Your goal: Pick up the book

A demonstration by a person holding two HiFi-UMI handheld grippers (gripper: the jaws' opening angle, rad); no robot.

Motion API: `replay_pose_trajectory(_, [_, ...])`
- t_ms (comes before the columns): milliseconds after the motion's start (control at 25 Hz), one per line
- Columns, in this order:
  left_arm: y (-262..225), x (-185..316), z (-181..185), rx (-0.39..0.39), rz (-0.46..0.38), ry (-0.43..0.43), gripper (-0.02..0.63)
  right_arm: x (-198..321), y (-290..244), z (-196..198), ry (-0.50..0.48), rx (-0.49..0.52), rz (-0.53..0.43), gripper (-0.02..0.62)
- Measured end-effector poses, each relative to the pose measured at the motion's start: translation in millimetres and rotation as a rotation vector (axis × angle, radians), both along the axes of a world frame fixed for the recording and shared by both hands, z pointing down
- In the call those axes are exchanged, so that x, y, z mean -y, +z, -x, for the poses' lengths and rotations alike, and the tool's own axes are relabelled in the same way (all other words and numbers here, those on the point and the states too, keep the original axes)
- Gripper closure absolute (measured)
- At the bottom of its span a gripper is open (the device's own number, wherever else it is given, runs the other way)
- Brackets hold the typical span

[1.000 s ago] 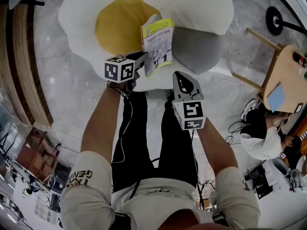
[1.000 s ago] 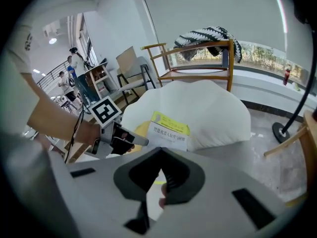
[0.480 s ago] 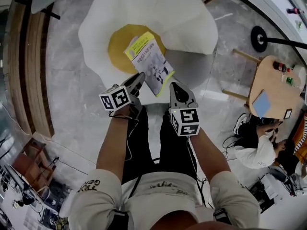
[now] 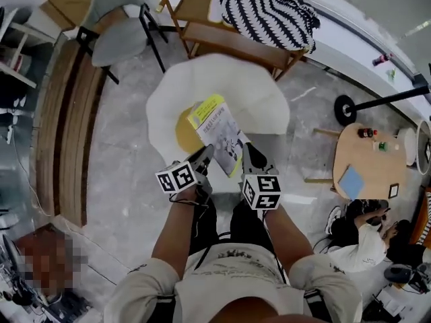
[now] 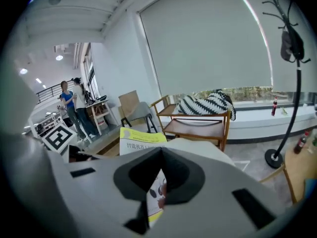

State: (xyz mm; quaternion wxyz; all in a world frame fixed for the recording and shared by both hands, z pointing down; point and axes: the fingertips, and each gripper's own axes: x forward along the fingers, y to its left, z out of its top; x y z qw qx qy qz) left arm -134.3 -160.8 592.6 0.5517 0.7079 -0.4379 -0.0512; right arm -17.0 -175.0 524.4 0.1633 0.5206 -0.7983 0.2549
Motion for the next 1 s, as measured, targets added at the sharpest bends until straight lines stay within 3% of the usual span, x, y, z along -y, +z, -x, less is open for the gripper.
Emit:
replay_pose_trajectory(320, [-112.7, 18.9, 13.1, 0.041, -0.122, -0.029, 0.534, 22.4, -109.8, -2.3, 0.056, 0.060, -0.150, 0.571])
replay_pose_trajectory(680, [-229.7, 36.0, 11.3, -0.016, -0.264, -0.047, 0.534, 31.4, -209.1, -9.9, 0.028, 0.051, -0.284, 0.571])
replay_pose_trajectory(1000, [-278.8, 30.5, 8.0, 0.047, -0.367, -0.019, 0.534, 20.6, -256.0, -12.6, 0.046, 0.065, -0.417, 0.571])
